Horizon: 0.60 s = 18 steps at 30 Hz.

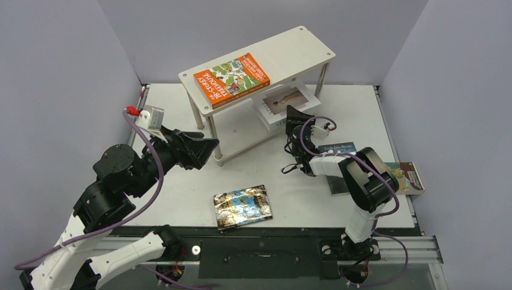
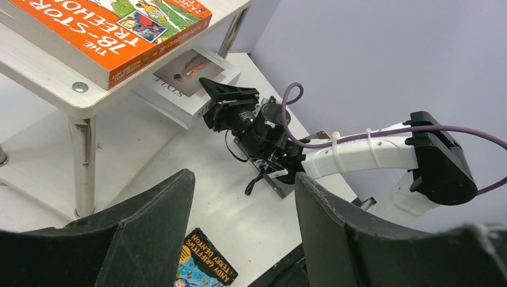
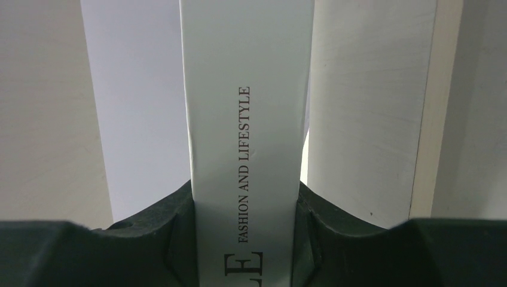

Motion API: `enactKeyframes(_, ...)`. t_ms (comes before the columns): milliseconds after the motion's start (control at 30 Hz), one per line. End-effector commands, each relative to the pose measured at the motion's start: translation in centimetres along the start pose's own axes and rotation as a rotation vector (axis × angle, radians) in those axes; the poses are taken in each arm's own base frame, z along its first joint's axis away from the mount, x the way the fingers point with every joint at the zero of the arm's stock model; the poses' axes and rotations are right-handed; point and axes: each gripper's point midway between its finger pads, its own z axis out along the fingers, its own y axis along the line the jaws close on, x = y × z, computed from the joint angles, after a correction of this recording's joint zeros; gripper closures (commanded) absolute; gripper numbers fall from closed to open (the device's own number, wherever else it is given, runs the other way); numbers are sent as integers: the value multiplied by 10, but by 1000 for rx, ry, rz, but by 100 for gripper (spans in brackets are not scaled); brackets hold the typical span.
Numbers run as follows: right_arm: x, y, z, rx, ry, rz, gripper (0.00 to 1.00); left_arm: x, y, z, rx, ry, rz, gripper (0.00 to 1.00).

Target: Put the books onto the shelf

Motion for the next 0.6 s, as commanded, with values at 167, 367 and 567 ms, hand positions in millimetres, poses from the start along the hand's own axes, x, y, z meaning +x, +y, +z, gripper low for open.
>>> enactKeyframes(167,-6,15,14,16,-117,20,92,0,10,2,-56,-5,1,40)
enactKeyframes(367,13,-8,20,92,-53,-16,56,-1,11,3,-62,-9,2,40)
enactKeyframes(567,10,-31,11,183,-42,-83,42,0,12,2,-64,-7,-1,40)
